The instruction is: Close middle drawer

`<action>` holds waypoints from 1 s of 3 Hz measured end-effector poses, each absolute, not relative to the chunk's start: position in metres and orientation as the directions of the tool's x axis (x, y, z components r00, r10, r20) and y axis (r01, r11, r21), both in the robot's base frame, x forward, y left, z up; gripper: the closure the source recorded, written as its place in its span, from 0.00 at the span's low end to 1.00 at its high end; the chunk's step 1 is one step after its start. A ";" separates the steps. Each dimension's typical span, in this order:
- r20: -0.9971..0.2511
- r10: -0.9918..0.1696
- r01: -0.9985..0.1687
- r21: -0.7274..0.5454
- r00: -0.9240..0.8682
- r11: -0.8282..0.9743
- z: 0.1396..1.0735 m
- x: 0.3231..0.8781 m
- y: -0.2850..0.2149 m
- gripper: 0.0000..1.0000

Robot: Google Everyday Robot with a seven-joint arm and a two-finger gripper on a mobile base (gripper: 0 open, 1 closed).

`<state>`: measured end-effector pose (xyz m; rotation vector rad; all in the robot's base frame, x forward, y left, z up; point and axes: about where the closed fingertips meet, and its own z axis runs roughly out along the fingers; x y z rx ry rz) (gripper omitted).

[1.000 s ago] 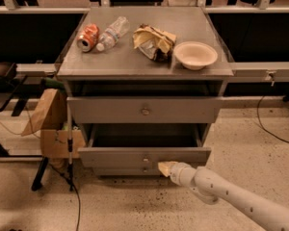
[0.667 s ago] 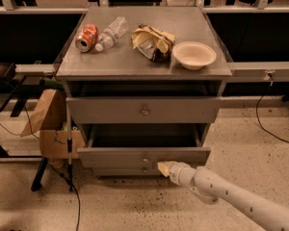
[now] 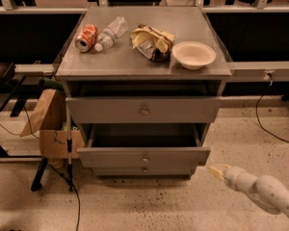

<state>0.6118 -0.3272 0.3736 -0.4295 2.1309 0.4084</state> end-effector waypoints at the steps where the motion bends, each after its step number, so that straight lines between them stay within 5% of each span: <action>1: -0.811 -0.174 -0.472 0.139 -0.559 0.870 0.382 0.580 -0.398 1.00; 2: -0.809 -0.174 -0.501 0.165 -0.561 0.850 0.381 0.577 -0.382 1.00; 3: -0.810 -0.174 -0.497 0.161 -0.560 0.853 0.381 0.578 -0.383 0.81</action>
Offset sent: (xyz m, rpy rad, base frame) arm -0.0247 -0.0636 0.0058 -0.0122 0.0206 0.0075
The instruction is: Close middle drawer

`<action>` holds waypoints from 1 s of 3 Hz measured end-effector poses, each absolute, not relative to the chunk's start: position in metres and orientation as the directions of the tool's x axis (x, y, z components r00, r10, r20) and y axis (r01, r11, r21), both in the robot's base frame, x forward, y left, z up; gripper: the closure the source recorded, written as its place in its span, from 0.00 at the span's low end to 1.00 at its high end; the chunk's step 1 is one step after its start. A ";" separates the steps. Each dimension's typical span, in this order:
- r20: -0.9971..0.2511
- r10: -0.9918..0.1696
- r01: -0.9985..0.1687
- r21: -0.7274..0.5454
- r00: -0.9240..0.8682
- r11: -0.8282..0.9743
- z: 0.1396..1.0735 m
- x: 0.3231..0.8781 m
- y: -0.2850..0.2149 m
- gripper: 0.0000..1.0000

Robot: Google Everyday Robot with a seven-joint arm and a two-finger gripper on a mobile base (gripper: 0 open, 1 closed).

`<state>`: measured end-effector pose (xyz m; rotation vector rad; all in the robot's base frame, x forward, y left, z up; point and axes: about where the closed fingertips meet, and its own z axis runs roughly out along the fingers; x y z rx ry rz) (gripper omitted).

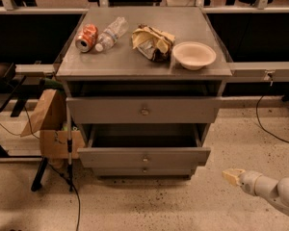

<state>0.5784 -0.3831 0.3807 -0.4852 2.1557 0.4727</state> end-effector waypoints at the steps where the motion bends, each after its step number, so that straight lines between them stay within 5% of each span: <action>1: -0.810 -0.174 -0.497 0.161 -0.560 0.853 0.381 0.578 -0.383 0.58; 3: -0.810 -0.174 -0.497 0.161 -0.560 0.853 0.381 0.578 -0.383 0.11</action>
Offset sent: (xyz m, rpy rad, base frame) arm 0.0000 0.0000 0.0000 0.0000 0.0000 0.0000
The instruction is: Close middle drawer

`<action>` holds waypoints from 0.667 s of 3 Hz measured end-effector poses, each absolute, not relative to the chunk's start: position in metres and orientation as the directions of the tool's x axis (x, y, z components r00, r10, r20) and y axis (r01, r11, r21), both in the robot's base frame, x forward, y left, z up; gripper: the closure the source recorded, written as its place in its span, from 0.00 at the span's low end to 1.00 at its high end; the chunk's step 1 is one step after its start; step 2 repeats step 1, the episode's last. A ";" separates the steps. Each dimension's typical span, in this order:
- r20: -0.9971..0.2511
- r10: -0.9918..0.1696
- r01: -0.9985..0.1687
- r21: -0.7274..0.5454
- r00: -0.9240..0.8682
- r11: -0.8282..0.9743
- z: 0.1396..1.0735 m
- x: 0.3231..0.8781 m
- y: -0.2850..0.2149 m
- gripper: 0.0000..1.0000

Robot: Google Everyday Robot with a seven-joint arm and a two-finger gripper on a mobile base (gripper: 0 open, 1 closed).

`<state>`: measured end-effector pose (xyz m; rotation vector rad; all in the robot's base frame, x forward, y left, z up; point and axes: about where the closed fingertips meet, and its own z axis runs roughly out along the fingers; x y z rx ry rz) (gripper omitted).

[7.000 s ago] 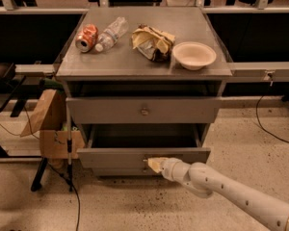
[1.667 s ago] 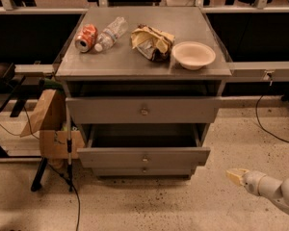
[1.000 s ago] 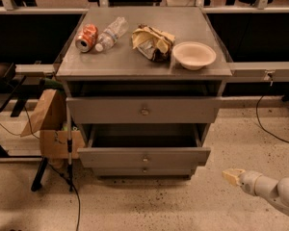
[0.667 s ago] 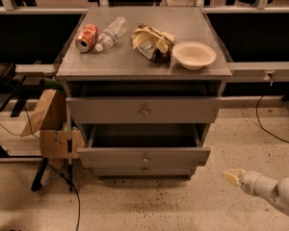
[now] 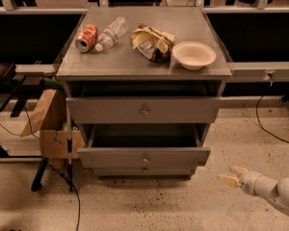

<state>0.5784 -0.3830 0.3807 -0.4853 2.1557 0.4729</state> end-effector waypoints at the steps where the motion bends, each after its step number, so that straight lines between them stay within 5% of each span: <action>1: -0.810 -0.174 -0.497 0.161 -0.560 0.853 0.381 0.578 -0.383 0.00; 2: -0.810 -0.174 -0.497 0.161 -0.560 0.853 0.381 0.578 -0.383 0.00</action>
Offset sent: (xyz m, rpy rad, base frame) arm 0.0000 0.0000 0.0000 0.0000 0.0000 0.0000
